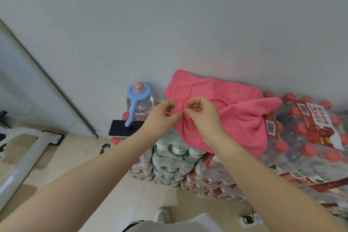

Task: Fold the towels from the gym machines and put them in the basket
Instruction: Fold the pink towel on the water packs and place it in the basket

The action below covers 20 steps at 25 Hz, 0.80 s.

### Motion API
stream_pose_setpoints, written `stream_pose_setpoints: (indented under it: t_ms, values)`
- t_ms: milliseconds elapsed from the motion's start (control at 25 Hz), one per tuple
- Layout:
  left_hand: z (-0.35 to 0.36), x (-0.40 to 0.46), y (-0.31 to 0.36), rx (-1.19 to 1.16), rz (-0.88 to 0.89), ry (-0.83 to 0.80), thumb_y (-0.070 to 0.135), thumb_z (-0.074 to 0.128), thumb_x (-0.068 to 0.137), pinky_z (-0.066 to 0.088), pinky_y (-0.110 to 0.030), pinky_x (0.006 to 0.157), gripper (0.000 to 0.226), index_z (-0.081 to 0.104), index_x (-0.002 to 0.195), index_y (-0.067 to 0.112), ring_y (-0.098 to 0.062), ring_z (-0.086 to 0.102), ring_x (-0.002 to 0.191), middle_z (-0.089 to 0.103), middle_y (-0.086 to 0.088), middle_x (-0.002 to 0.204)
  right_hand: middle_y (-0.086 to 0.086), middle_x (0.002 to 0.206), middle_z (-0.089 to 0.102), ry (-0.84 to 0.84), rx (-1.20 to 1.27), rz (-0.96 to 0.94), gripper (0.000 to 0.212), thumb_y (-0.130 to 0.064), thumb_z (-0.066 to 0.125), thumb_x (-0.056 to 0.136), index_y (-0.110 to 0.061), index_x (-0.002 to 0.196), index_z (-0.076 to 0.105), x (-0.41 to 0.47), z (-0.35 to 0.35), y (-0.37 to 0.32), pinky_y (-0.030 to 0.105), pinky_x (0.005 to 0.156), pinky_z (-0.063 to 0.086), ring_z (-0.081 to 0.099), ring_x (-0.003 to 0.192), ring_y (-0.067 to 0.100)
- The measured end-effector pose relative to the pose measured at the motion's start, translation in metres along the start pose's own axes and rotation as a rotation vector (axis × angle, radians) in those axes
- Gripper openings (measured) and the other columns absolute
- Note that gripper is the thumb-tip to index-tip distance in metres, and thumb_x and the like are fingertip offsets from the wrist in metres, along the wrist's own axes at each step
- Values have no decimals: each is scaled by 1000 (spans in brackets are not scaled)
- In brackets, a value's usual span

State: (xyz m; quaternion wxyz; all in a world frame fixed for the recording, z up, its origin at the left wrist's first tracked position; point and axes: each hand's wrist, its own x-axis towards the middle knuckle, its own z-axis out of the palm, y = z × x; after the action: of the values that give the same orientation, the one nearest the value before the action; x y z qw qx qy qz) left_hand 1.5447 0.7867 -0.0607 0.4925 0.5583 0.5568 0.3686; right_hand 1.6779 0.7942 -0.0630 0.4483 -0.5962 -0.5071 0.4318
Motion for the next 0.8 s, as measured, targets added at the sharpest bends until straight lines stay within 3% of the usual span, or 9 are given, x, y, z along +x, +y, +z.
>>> stream_pose_setpoints:
  t_ms: [200,320,400,520,680,800]
  values:
    - [18,10,6,166,70,28,12,61,83,43,-32,64,16,65,98,7,-13,47,61,58,-5,77,-15,71,57,207,-90,-198,35,3,63,78,-30,69,51,-17,-4,-3,8,66,43,54,66,-7]
    - [22,14,11,-28,-61,31,14,63,82,52,-35,75,24,57,105,15,-15,57,70,61,-3,83,-14,75,57,240,-125,-283,36,4,61,79,-30,76,50,-23,-4,-1,9,67,45,55,69,-2]
    - [23,13,13,-209,-137,-7,9,61,84,51,-36,81,18,58,102,8,-19,59,74,63,-8,84,-14,76,57,221,-116,-289,36,4,60,79,-30,81,49,-25,-3,-2,9,66,45,54,69,1]
    - [22,9,14,-295,-113,-71,5,57,87,50,-39,86,10,65,92,2,-25,60,82,66,-18,88,-15,76,57,222,-109,-292,33,3,61,79,-28,84,51,-25,-4,-1,10,66,46,55,69,3]
    - [25,7,18,-332,-134,-72,3,48,92,54,-20,70,22,67,82,11,-12,61,71,67,-8,79,-15,79,61,211,-163,-320,25,3,61,80,-19,92,55,-24,-7,6,13,68,48,59,74,4]
    - [25,8,19,-331,-167,-95,9,49,93,54,-17,67,19,67,86,8,-9,61,68,66,-6,77,-10,89,63,154,-224,-327,30,8,57,80,-10,104,58,-28,-14,12,4,71,43,59,79,-9]
